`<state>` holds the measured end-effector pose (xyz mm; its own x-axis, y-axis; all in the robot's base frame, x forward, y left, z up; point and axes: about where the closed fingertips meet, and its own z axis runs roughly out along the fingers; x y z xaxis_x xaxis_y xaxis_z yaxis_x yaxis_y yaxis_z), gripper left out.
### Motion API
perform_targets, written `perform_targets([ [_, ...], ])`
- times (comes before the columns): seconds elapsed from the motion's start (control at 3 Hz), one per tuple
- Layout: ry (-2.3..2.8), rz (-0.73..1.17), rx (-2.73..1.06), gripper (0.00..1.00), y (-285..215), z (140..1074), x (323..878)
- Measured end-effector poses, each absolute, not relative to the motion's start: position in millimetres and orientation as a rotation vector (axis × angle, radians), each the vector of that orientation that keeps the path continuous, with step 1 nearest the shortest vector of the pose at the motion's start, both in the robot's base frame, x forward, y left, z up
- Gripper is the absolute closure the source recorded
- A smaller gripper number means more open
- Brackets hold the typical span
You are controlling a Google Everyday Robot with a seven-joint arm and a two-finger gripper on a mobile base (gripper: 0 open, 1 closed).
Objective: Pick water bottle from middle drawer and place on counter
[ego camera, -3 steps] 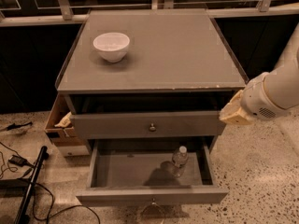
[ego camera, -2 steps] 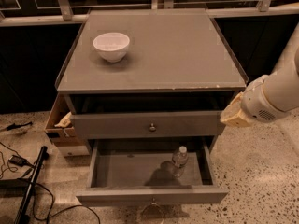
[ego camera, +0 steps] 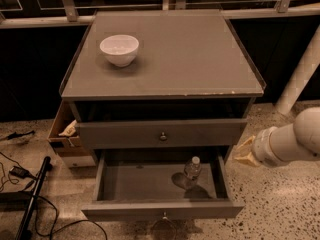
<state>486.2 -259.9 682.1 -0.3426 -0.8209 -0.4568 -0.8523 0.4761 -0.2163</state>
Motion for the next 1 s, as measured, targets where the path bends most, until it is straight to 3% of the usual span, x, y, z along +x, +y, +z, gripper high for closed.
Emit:
perform_targets([
  [0.33, 2.232, 0.174, -1.268, 1.00, -259, 616, 493],
  [1.0, 2.256, 0.224, -1.234, 1.00, -262, 589, 492],
])
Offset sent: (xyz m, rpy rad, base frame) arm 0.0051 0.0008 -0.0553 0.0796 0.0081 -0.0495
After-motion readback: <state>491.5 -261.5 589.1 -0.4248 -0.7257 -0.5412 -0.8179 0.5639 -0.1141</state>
